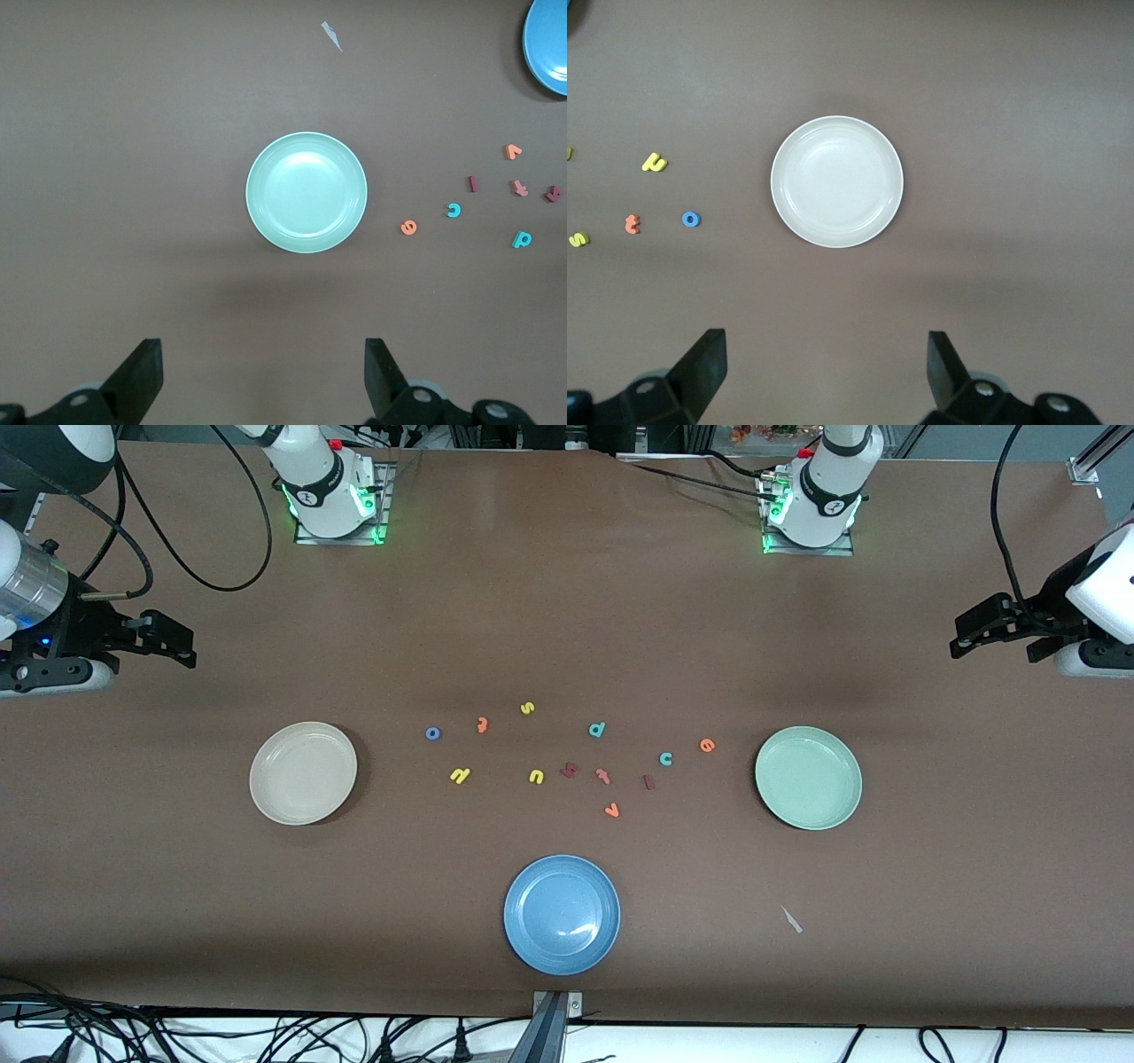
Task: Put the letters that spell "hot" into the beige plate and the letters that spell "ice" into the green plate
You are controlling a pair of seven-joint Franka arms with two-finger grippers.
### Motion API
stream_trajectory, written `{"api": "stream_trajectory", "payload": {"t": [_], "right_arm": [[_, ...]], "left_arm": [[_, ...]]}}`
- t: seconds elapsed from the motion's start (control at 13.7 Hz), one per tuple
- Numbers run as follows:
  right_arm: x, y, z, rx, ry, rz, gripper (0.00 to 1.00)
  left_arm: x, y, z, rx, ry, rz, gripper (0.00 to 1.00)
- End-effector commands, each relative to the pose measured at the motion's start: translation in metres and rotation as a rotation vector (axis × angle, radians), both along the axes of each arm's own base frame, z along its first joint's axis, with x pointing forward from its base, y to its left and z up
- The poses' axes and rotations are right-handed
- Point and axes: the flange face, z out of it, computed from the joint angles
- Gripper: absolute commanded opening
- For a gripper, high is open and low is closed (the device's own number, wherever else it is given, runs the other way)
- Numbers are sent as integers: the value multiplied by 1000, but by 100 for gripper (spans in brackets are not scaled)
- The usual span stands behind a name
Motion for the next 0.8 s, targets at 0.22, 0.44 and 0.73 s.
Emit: {"api": "stream_trajectory", "payload": {"t": [0.22,0.44,0.73], "right_arm": [[0,-2,3,-15,0,-3,100],[0,0,4,-14,-2,0,100],[0,0,3,-13,0,0,100]], "left_arm": [[2,1,8,-18,4,13,100],[2,2,8,-16,4,13,100],[2,2,8,-15,4,13,100]]}}
